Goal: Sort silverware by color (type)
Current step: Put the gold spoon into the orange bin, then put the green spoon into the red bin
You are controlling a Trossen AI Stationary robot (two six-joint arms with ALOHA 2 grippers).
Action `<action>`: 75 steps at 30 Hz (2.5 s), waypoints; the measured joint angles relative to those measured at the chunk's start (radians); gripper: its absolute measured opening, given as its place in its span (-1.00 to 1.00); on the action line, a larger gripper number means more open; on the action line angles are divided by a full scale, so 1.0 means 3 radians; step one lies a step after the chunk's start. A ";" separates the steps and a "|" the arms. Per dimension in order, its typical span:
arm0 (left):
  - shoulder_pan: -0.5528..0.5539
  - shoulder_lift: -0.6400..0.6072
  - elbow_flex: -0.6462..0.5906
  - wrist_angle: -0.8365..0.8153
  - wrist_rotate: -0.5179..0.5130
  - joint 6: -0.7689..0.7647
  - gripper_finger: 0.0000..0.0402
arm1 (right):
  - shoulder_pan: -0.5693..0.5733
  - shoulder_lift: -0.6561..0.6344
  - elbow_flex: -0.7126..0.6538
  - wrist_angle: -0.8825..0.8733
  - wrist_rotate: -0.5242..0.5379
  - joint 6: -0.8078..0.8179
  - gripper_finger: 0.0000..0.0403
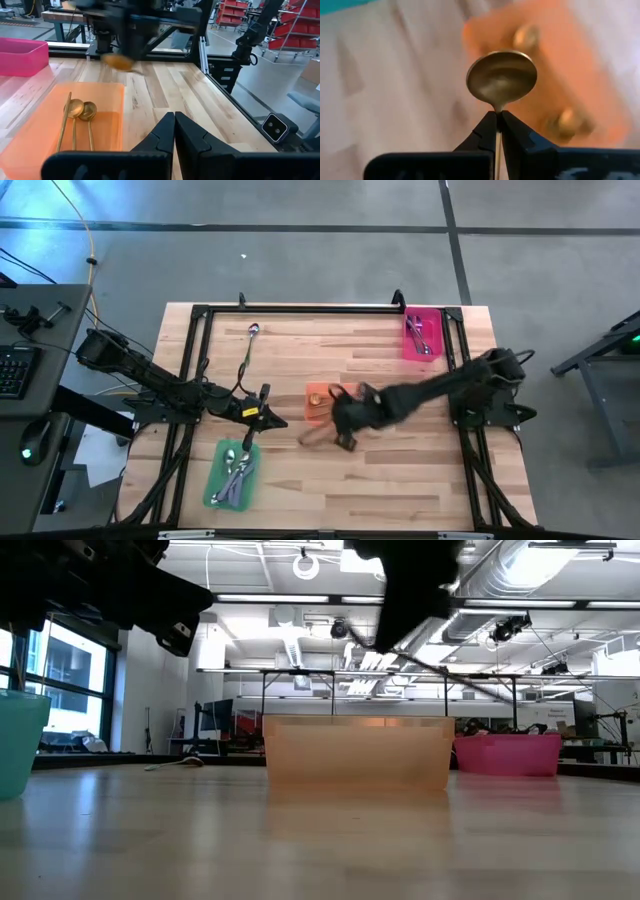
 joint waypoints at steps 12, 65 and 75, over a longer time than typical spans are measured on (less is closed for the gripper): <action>-0.0006 0.0000 -0.0001 -0.0017 -0.0025 0.0000 -0.99 | -0.0853 0.0758 0.0831 -0.0189 -0.0508 -0.1123 -1.00; 0.1581 -0.0001 0.0669 -0.2766 -0.1318 -0.0617 -0.84 | -0.0655 -0.1164 -0.2709 0.4412 0.0075 -0.1994 -1.00; 0.2531 0.0022 0.0674 -0.3072 -0.1119 -0.0702 -0.37 | -0.0653 -0.1167 -0.2730 0.4394 0.0077 -0.1994 -1.00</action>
